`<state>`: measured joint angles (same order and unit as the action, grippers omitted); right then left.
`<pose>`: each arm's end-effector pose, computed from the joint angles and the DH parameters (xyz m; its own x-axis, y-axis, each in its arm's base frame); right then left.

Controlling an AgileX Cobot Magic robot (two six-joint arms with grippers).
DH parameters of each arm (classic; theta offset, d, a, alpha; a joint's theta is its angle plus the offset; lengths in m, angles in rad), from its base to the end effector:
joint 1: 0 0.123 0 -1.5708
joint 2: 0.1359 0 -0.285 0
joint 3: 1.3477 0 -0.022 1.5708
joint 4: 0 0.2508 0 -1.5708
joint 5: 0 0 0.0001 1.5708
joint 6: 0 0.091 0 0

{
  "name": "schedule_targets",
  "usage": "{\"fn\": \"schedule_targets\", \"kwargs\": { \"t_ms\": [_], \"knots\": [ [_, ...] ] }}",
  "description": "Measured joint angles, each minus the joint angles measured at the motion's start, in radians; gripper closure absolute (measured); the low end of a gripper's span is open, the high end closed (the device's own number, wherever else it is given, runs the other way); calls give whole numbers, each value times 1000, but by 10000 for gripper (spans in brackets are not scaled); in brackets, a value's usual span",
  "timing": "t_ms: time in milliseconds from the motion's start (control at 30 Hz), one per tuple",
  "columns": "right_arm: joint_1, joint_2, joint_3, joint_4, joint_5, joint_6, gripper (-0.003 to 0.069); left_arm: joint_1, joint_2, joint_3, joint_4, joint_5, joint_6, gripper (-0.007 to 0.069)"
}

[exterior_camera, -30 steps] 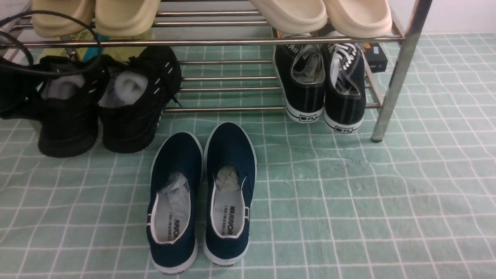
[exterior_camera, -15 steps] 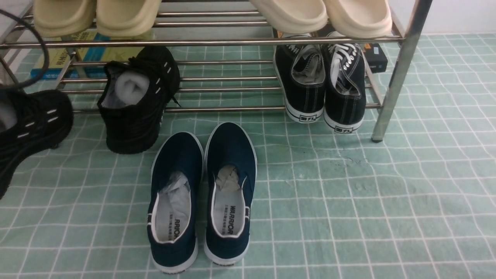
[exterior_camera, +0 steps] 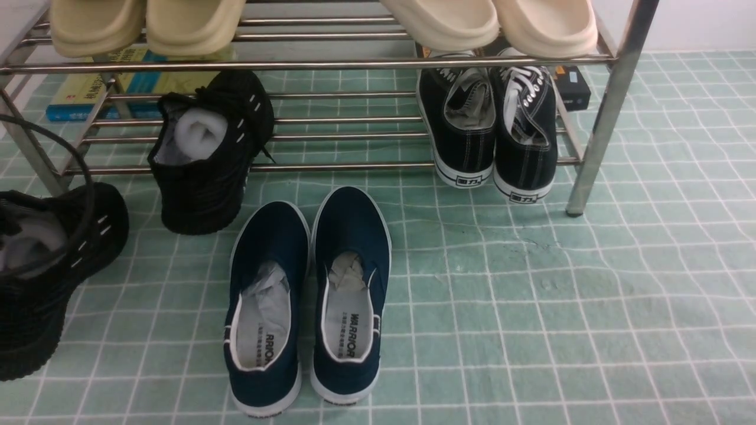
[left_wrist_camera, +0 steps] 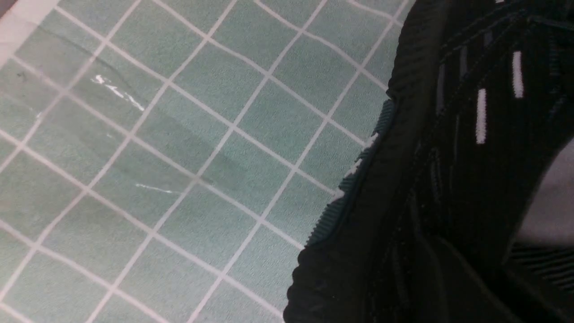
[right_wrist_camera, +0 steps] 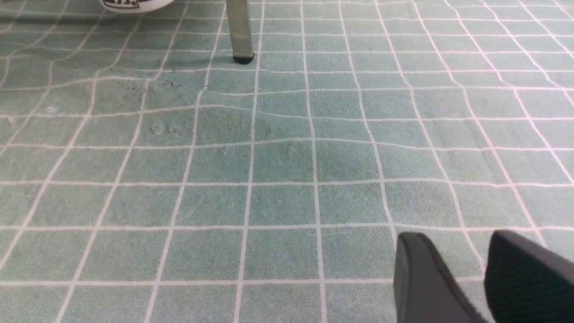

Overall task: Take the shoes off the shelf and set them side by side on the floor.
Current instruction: 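Set the held shoe down on the floor in front of the rack with the left gripper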

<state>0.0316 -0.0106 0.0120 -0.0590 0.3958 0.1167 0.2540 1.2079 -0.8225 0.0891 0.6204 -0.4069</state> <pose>0.0519 -0.0004 0.1742 -0.3043 0.0526 -0.9511 0.0090 0.9986 0.0523 0.2285 0.0642 0.2758 -0.6333 -0.5030 -0.5882 -0.5179 0.8402 -0.1609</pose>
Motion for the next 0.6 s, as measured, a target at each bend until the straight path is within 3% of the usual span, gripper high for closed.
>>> {"fn": "schedule_targets", "kwargs": {
  "t_ms": [367, 500, 600],
  "knots": [
    [0, 0, 0, 0, 0, 0, 421, 0, 118, 42, -7, -105, -19, 581],
    [0, 0, 0, 0, 0, 0, 421, 0, 152, 42, -10, -96, -19, 519],
    [0, 0, 0, 0, 0, 0, 421, 0, 149, 34, -18, -75, -19, 419]
  ]
}}
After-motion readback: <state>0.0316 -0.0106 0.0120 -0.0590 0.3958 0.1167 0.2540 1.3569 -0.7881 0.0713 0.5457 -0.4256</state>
